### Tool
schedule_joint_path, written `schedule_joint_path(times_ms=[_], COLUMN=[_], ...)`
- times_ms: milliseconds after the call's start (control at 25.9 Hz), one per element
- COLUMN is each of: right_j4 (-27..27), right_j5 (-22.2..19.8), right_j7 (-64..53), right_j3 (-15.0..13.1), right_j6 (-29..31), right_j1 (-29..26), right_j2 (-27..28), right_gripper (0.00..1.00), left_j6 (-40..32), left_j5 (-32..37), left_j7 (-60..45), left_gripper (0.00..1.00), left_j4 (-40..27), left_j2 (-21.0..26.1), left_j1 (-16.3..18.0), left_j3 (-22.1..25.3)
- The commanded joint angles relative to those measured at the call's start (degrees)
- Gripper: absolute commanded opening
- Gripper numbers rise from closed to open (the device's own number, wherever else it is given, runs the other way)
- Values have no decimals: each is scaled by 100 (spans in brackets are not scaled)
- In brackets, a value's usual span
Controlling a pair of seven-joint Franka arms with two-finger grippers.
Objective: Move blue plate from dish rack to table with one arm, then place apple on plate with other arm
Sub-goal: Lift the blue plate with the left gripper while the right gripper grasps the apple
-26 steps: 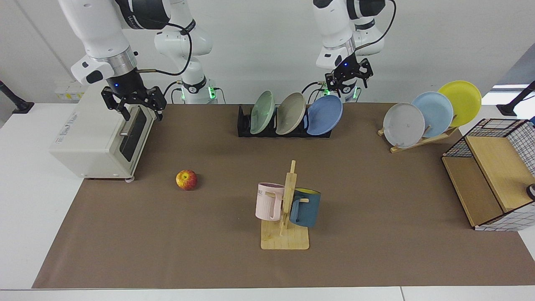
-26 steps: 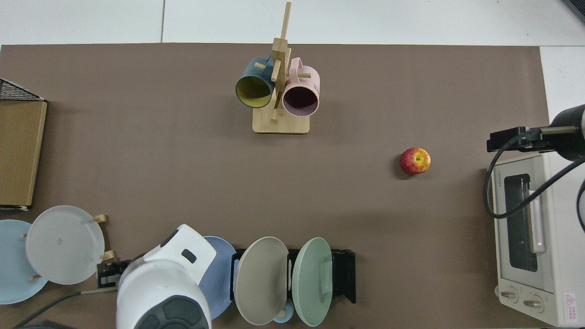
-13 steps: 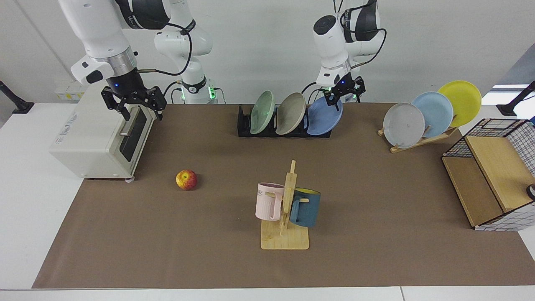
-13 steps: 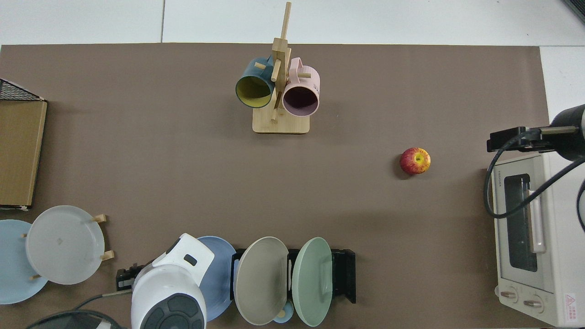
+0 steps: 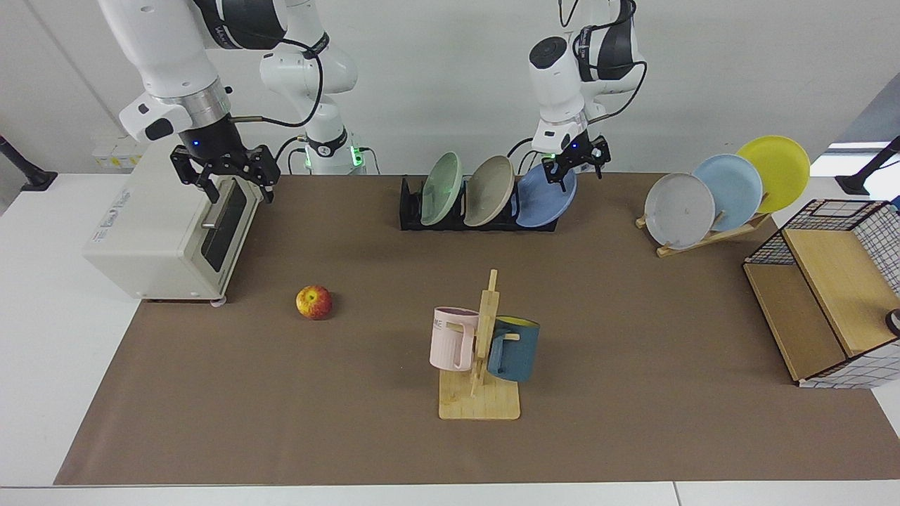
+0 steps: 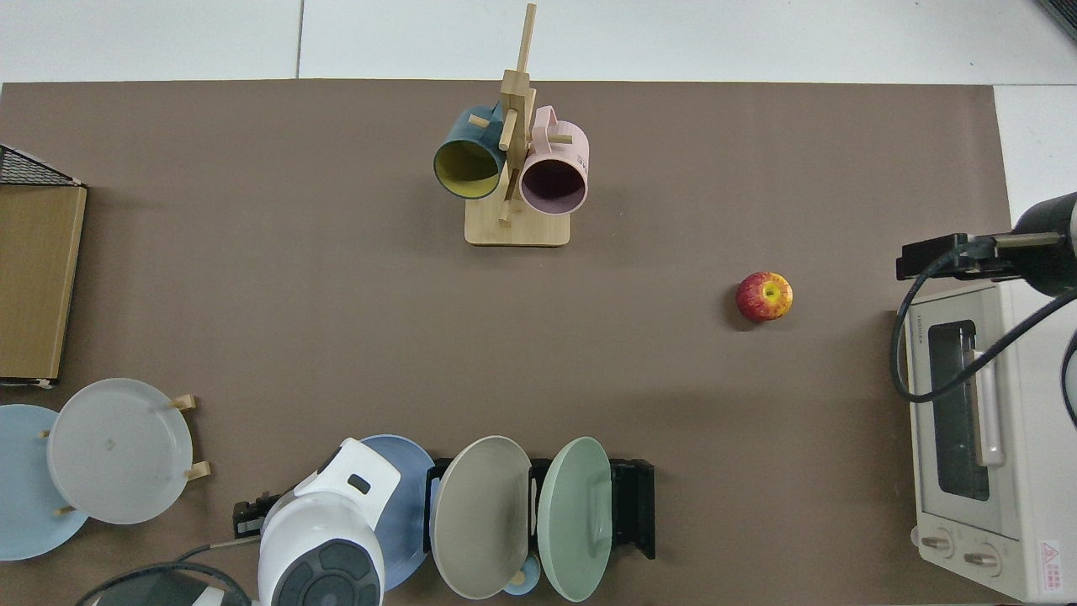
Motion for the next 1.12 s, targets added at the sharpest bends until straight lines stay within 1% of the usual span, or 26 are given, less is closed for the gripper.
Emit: schedule_joint_path(times_ms=[0, 39, 154, 193, 347, 386, 463, 540, 772, 887, 1003, 1080], right_j4=[-152, -152, -169, -161, -161, -161, -204, -213, -196, -213, -257, -414], right_j5=[32, 32, 23, 32, 84, 84, 93, 93, 93, 93, 76, -21], right_j7=[-126, -118, -126, -144, -161, -153, -30, 14, 76, 85, 85, 67], right_j3=[66, 66, 66, 66, 74, 74, 92, 92, 110, 110, 110, 110], right_j6=[103, 94, -20, -177, -240, -240, -153, 189, 770, 1078, 1429, 1631], right_j1=[-71, -71, -106, -115, -72, -45, 7, 52, 69, 69, 104, 218], right_j2=[-122, -122, -157, -158, -166, -175, -166, -53, 553, 922, 1283, 1398], right_gripper=[100, 100, 100, 100, 100, 100, 100, 100, 100, 100, 100, 100], left_j6=[97, 97, 97, 97, 97, 97, 97, 105, 79, -96, -500, -693], left_j5=[-190, -216, -260, -278, -383, -383, -383, -383, -357, -269, 186, 599], left_j7=[-2, 15, 59, 77, 77, 94, 103, 103, 130, 147, 288, 288], left_gripper=[56, 44, 14, 8, 10, 9, 0, 0, 0, 0, 0, 0], left_j4=[-110, -110, -101, -101, -101, -101, -101, -101, -66, 179, 566, 715], left_j2=[-90, -90, -81, -81, -81, -81, -81, -81, -72, -72, -63, -72], left_j1=[-13, -13, -13, -13, -13, -13, -13, -13, -5, 13, 48, 31], left_j3=[-34, -34, -34, -34, -34, -34, -34, -34, -42, -34, -51, -156])
